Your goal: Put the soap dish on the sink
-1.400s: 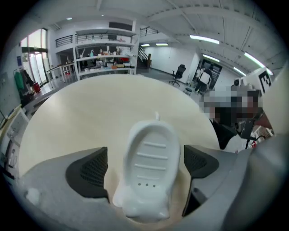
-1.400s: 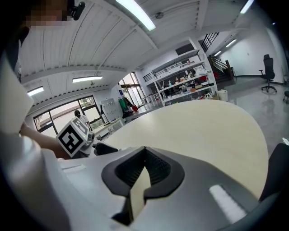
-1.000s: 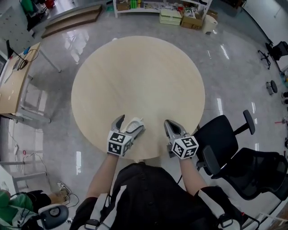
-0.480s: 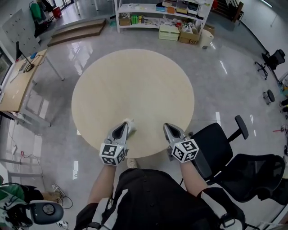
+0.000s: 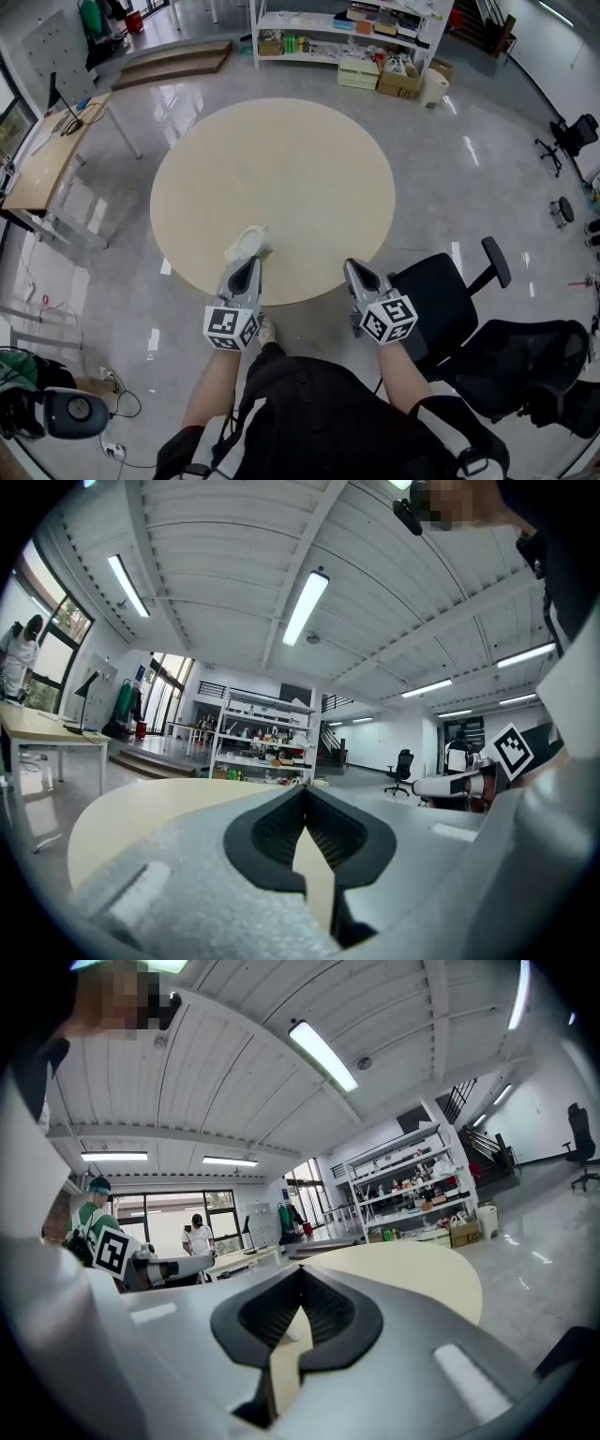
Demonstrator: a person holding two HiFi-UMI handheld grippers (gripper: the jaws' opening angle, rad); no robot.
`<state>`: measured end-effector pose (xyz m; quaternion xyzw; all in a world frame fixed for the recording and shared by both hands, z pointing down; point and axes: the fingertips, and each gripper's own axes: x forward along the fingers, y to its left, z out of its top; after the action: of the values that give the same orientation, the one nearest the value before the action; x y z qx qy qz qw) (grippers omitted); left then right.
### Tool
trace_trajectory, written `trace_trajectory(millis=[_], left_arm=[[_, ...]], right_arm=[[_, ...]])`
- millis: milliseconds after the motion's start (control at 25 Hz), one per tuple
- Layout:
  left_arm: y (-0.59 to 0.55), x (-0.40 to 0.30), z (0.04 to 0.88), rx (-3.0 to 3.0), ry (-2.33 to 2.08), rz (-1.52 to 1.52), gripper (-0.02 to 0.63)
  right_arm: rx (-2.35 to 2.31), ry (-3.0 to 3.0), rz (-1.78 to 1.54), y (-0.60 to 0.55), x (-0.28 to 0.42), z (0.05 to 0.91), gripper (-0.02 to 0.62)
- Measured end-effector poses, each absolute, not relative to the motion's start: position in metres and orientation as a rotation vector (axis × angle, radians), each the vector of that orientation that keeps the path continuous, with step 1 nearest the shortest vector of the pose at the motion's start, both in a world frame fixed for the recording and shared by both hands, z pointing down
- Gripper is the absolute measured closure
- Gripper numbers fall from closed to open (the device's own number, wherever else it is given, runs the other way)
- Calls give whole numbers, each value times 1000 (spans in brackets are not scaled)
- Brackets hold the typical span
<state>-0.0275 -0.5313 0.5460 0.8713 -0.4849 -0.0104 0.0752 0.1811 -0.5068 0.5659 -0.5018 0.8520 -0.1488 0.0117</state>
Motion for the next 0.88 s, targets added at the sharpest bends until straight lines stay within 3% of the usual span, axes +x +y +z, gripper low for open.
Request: trace_trajectory(millis=[880], left_arm=[[-489, -91, 513, 2640, -1481, -92, 607]], right_arm=[[-1540, 2612, -374, -469, 135, 536, 589]])
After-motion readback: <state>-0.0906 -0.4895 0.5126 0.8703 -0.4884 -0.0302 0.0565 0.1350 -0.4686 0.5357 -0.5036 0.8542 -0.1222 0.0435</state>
